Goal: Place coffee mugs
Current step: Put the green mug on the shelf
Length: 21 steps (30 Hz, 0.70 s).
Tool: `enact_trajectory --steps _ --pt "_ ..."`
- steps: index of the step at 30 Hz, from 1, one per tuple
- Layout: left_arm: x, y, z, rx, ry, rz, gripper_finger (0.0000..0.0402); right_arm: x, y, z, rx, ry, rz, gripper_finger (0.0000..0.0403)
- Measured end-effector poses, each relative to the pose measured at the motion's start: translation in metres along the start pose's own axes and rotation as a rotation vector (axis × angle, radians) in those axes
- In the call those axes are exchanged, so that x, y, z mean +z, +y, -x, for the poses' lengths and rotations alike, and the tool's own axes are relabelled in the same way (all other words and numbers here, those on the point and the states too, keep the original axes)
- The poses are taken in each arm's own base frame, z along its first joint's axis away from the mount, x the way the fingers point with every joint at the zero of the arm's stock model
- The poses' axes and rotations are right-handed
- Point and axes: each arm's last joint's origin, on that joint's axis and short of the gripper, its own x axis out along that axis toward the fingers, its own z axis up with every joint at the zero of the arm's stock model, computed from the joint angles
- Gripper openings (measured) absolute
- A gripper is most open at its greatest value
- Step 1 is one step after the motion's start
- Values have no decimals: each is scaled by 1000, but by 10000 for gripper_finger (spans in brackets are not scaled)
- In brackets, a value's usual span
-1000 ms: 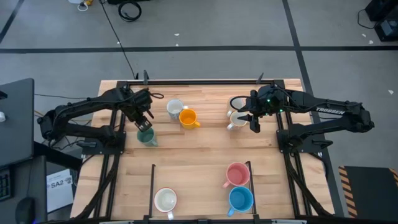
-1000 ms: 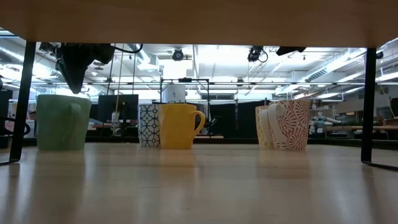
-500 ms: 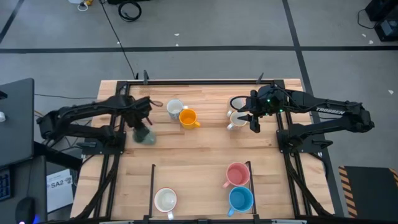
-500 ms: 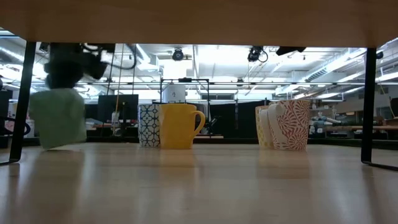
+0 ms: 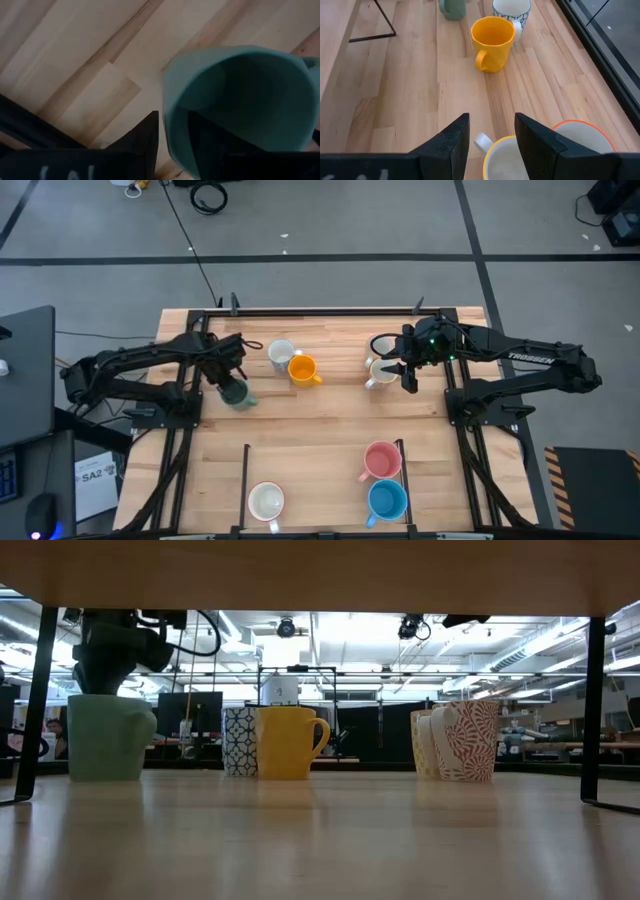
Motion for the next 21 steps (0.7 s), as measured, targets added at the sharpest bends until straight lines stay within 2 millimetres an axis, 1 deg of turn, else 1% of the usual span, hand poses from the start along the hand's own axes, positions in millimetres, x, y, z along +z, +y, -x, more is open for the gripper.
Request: enact_trajectory --steps 6,12,16,21 --pt "1 1 0 31 -14 9 110 0 0 0 0 0 0 163" --pt "2 1 0 37 -27 58 106 0 0 0 0 0 0 163" --pt "2 1 0 37 -28 59 79 0 0 0 0 1 0 162" --pt "3 0 0 31 -39 58 22 0 0 0 0 0 1 163"
